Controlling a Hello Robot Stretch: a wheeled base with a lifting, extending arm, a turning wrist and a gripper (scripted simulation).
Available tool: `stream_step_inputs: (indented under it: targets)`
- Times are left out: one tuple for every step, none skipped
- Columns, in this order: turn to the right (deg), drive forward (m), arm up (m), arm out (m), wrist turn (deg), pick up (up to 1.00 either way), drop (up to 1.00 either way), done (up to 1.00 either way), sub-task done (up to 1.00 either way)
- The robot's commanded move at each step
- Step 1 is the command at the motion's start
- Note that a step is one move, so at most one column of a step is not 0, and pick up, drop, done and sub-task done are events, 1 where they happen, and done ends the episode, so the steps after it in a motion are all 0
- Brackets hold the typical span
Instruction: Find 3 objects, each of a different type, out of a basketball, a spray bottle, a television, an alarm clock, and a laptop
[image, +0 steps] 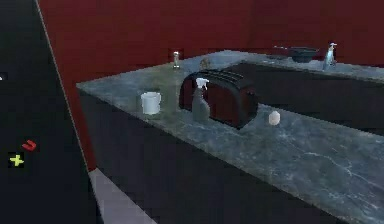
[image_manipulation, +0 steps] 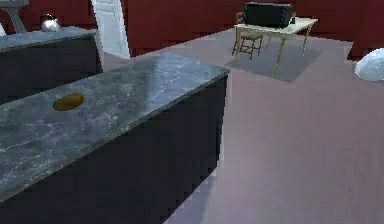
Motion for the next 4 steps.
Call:
stream_step_inputs:
  targets:
    - [0.0,0.00,0.00,0.00,0.0,0.00,0.00,0.00,1.00]
    - [45.0,0.00,0.00,0.00,0.0,0.00,0.00,0.00,0.00]
    - [45.0,0.00,0.00,0.00,0.0,0.00,0.00,0.00,0.00]
    - [45.0,0.00,0.00,0.00,0.0,0.00,0.00,0.00,0.00]
